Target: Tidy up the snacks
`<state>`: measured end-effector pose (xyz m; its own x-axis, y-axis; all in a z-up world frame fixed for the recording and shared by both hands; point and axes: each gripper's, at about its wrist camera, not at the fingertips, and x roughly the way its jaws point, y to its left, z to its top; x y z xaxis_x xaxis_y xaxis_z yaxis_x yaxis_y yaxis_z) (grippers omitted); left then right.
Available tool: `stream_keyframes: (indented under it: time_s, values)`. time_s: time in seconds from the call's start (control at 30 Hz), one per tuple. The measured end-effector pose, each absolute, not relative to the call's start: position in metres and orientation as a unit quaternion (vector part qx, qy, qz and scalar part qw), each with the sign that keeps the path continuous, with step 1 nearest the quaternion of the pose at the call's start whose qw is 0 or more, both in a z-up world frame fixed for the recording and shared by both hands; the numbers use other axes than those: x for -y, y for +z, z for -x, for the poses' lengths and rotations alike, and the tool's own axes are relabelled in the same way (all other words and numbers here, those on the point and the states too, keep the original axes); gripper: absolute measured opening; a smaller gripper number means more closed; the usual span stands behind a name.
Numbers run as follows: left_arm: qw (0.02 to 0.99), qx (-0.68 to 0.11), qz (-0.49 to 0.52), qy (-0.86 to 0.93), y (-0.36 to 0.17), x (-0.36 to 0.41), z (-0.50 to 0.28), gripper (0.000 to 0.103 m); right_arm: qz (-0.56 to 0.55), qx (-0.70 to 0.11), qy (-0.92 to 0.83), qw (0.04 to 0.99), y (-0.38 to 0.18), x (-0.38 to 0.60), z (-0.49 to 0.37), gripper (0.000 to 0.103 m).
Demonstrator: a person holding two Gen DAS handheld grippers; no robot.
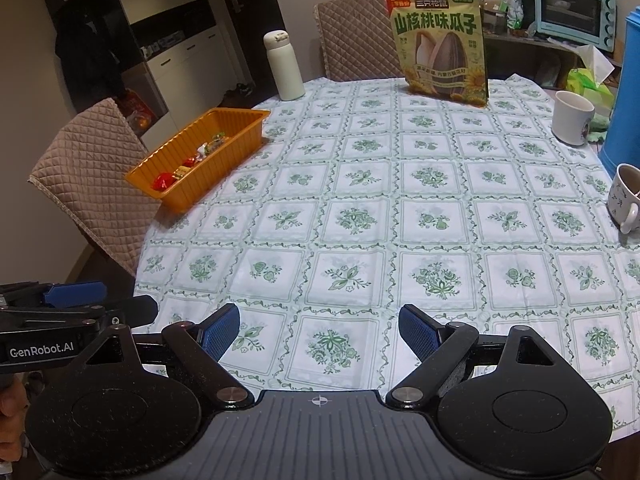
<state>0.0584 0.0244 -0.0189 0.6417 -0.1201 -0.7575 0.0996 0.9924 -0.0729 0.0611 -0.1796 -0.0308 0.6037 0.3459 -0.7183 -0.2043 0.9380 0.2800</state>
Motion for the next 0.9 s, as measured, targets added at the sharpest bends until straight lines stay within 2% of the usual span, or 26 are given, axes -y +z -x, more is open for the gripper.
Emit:
stream_keyframes:
  time_s: [0.9]
  values:
    - [0.905, -0.420, 0.009, -0.063, -0.0199, -0.0166, -0.0619, 0.071, -0.087, -0.419, 0.153, 0.891, -0.0339, 0.1841, -0.0644, 0.086]
